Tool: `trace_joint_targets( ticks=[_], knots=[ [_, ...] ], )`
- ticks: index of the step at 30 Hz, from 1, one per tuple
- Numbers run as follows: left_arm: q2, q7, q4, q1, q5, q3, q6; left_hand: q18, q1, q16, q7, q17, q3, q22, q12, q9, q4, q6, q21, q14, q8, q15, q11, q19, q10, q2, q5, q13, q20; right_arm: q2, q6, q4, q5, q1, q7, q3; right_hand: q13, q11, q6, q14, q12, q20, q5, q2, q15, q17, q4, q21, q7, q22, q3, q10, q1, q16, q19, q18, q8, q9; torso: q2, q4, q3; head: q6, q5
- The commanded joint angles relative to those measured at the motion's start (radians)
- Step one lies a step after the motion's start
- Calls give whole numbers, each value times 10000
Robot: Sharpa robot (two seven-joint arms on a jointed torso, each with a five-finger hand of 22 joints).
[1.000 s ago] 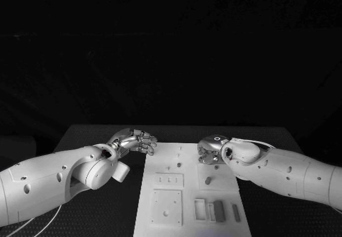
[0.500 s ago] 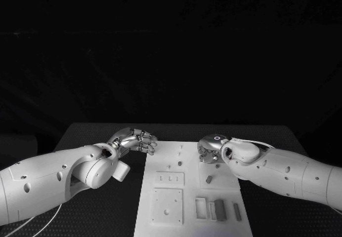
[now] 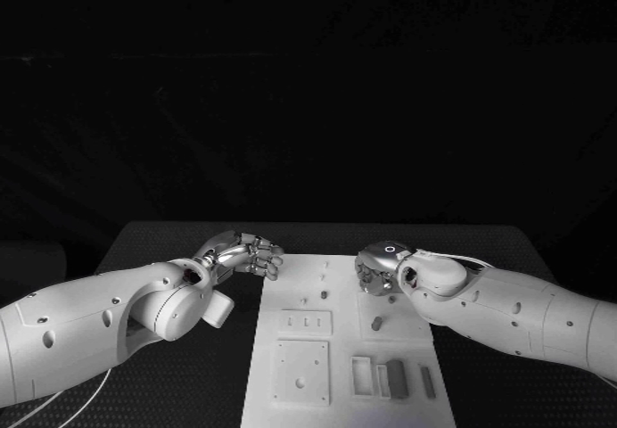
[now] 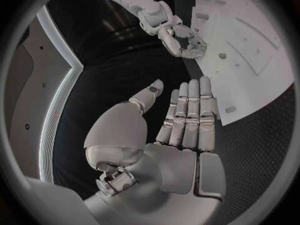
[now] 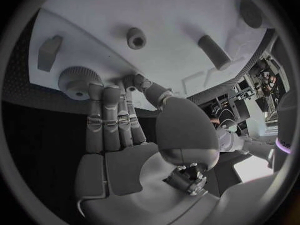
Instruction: Assemble the parts on the task board
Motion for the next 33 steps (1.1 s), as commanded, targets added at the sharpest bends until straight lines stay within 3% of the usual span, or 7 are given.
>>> trace_joint_targets(
  ticks=[1, 10, 15, 33],
  knots=[
    [13, 25, 22, 15, 18, 10, 141, 126, -119, -34, 60, 17, 12, 16, -66, -10, 55, 42, -17, 65, -50, -1, 38, 20, 36, -4, 43, 11, -45, 18, -94, -45, -337, -95, -126, -58, 164, -48, 133, -65, 64, -75, 63, 229, -101, 71, 3, 274, -44, 264, 98, 170, 281, 222, -50, 435, 49, 147, 20, 10, 0, 11, -18],
    [-1, 26, 37, 17, 18, 10, 116, 125, -123, -43, 60, 27, 13, 20, -74, -11, 58, 44, -19, 67, -54, 0, 38, 19, 38, -8, 43, 14, -46, 66, -959, 113, -435, -82, -365, -46, 323, -116, 276, -25, 72, -156, 60, 185, -168, 114, 3, 676, -102, 252, 177, 331, 255, 500, -58, 435, 63, 292, 40, 6, -8, 110, 2],
    [9, 34, 37, 18, 18, 10, 109, 126, -122, -47, 60, 32, 14, 21, -78, -12, 58, 45, -20, 68, -57, 0, 38, 18, 38, -10, 43, 16, -46, 201, -1342, 169, -611, 41, -578, -14, 365, -135, 315, 1, 70, -182, 60, 155, -187, 115, 3, 777, -118, 248, 196, 371, 250, 565, -48, 435, 64, 332, 51, 10, -5, 160, 15],
    [92, 64, 17, 22, 18, 10, 94, 126, -117, -68, 63, 53, 21, 30, -99, -15, 55, 43, -25, 71, -70, 0, 41, 17, 37, -19, 43, 23, -48, 1215, -1846, -288, -958, 215, -901, 3, 423, -160, 368, 39, 64, -221, 60, 86, -213, 100, 2, 909, -141, 242, 226, 424, 255, 635, -30, 435, 59, 384, 87, 38, -7, 301, -3]
  ],
)
